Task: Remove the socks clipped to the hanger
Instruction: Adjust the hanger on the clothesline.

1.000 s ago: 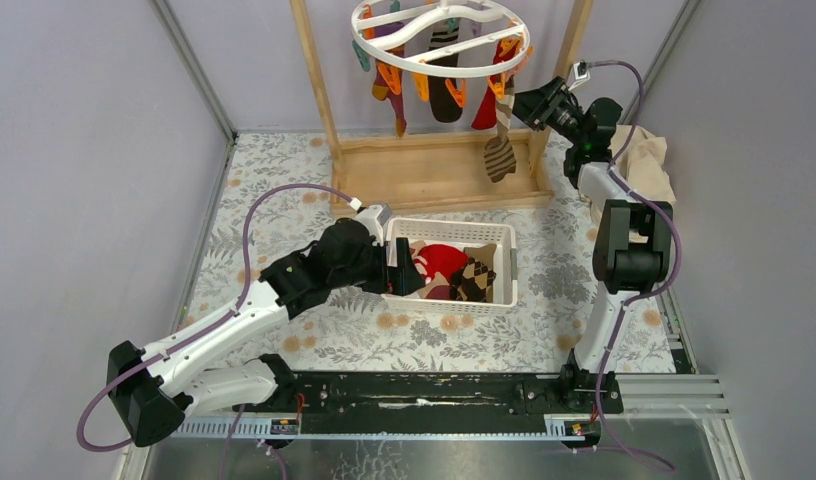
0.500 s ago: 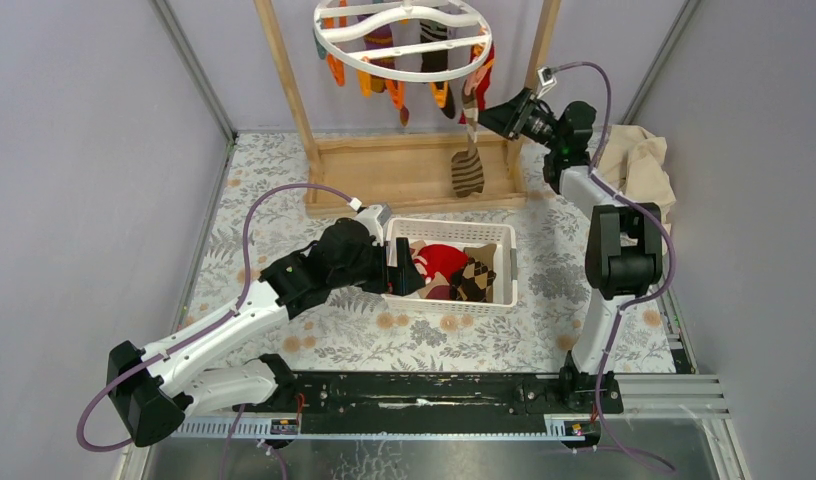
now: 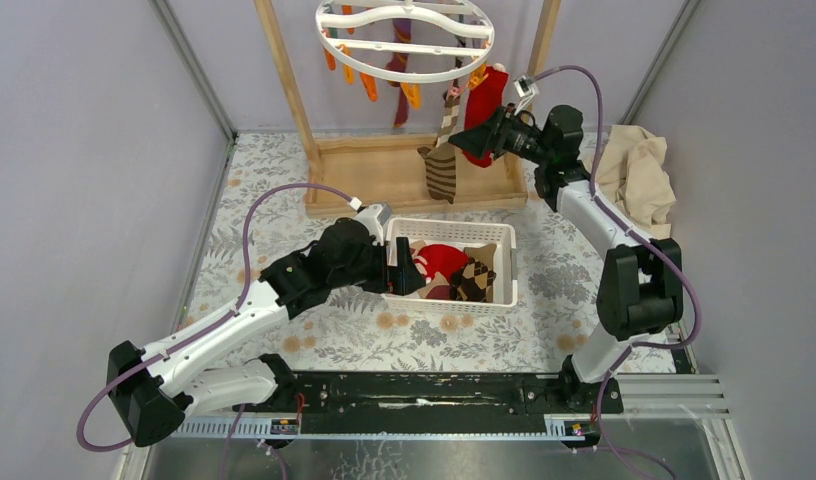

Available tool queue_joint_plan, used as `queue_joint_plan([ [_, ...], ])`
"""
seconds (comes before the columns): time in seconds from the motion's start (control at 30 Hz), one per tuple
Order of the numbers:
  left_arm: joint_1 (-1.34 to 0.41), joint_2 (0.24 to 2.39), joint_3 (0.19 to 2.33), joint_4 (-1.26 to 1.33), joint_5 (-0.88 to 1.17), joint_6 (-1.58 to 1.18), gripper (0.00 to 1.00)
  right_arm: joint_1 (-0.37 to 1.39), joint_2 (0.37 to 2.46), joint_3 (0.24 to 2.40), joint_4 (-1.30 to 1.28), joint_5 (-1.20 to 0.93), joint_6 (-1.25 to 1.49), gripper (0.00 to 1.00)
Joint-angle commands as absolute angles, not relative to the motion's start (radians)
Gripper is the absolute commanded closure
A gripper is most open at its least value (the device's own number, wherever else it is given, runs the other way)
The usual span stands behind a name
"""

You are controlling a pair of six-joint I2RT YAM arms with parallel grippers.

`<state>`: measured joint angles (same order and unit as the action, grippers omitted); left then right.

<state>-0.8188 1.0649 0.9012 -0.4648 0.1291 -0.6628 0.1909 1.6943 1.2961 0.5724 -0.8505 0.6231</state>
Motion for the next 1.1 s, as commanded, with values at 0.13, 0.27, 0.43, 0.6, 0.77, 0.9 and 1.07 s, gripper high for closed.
queue_joint_plan([
  [0.13,-0.827,1.042,0.891,-0.423,0.137,-0.665,0.01,0.266,1.671,1.362,0.422,-0.727,0.462,0.25],
  [0.27,-0.827,1.036,0.887,-0.430,0.136,-0.664,0.01,0.283,1.624,1.345,0.412,-0.694,0.447,0.26],
  [0.43,-0.826,1.035,0.886,-0.430,0.134,-0.664,0.01,0.283,1.477,1.244,0.350,-0.556,0.371,0.26],
  [0.6,-0.826,1.043,0.886,-0.421,0.140,-0.667,0.01,0.281,1.400,1.208,0.315,-0.460,0.326,0.27],
  [0.77,-0.826,1.035,0.888,-0.421,0.142,-0.666,0.01,0.267,1.455,1.224,0.347,-0.426,0.318,0.25],
  [0.9,-0.826,1.029,0.891,-0.430,0.142,-0.666,0.01,0.261,1.551,1.252,0.409,-0.327,0.268,0.21],
  [1.07,-0.827,1.021,0.907,-0.458,0.133,-0.661,0.01,0.168,1.606,1.232,0.560,-0.274,0.337,0.21],
])
